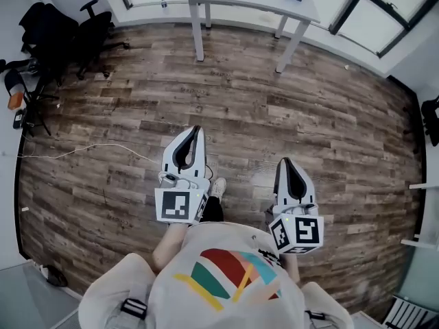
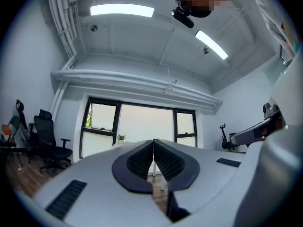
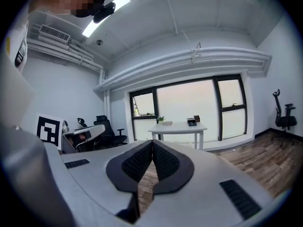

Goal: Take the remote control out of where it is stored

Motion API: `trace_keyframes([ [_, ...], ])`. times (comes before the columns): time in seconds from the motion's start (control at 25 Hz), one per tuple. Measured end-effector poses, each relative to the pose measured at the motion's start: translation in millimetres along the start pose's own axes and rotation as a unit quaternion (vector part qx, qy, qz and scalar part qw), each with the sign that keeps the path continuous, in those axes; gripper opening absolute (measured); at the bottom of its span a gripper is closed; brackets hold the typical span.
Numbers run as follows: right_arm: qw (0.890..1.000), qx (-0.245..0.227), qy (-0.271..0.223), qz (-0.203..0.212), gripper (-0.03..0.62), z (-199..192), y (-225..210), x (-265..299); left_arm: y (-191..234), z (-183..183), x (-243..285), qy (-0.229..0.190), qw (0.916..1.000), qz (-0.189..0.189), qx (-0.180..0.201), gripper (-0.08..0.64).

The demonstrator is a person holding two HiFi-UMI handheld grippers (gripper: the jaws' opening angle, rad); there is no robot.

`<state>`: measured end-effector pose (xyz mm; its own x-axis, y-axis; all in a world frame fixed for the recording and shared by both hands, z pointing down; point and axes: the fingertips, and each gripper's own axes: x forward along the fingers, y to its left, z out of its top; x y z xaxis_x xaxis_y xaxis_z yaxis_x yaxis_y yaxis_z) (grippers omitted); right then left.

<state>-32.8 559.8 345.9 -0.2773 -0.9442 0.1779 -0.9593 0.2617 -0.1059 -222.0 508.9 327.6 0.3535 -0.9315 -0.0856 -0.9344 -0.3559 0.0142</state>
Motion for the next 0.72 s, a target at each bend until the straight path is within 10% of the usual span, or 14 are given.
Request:
trace_keyframes([
  [0.72,0.998,0.056,0.002,0.036,0.003,28,-10,168,95,-9,119,0.008,0.9996,0.026,0.003,0.009],
])
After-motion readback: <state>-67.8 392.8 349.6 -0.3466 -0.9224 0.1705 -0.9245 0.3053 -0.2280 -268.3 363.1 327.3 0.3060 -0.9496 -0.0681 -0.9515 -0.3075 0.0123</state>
